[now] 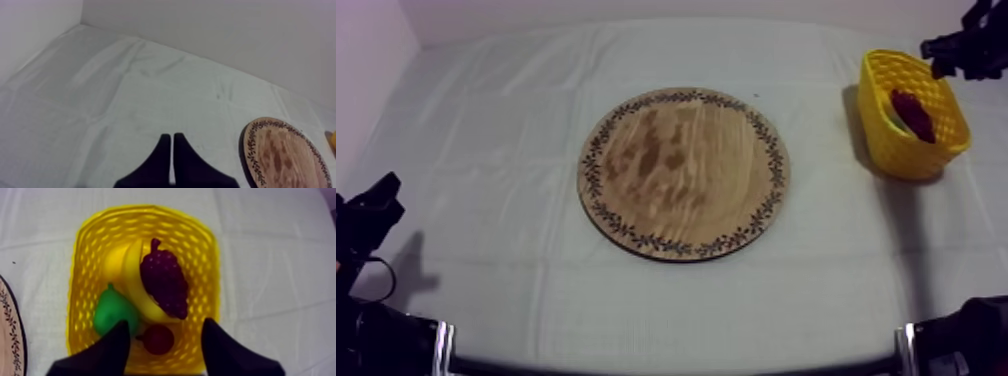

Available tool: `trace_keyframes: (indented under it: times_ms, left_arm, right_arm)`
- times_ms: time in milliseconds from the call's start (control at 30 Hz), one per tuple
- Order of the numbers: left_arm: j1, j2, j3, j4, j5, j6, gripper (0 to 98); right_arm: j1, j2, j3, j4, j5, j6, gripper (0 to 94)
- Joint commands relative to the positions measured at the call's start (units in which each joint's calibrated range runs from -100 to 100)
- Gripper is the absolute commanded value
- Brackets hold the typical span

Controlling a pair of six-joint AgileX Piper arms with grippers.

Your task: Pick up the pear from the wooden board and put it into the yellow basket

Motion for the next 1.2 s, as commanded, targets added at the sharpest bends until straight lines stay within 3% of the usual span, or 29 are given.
trace_keyframes:
  times_ms: [0,133,267,367,500,600,967,1033,1167]
  left_arm:
    - [0.00,0.00,0.00,-0.02,-0.01,0.01,0.1]
    - [0.00,0.00,0.00,-0.02,-0.01,0.01,0.1]
    - [0.00,0.00,0.00,-0.02,-0.01,0.01,0.1]
    - [0.00,0.00,0.00,-0.02,-0.01,0.01,0.1]
    - [0.00,0.00,0.00,-0.02,-0.01,0.01,0.1]
    - [0.00,0.00,0.00,-0.02,-0.01,0.01,0.1]
    - [0.00,0.00,0.00,-0.02,-0.01,0.01,0.1]
    - [0.00,0.00,0.00,-0.02,-0.01,0.01,0.1]
    - [0.00,0.00,0.00,-0.02,-0.01,0.01,0.1]
  right_arm:
    - [0.12,-9.71,6.01,-0.31,-6.36,1.04,34.3]
    - [0.28,-19.61,12.82,-2.57,-13.61,3.55,30.0]
    - [0.18,-29.30,19.99,-6.99,-20.77,5.10,23.2]
    - [0.12,-36.83,27.27,-13.47,-26.58,10.24,18.9]
    - [-0.04,-48.03,37.57,-26.14,-30.05,22.81,14.1]
    - [-0.34,-55.99,43.98,-30.38,-29.64,27.41,11.0]
    - [-0.82,-73.84,57.99,-30.88,-26.60,26.52,2.2]
    - [-1.27,-76.01,59.78,-29.61,-25.70,24.86,1.4]
    - [-2.41,-79.72,62.09,-24.30,-22.19,18.37,0.8]
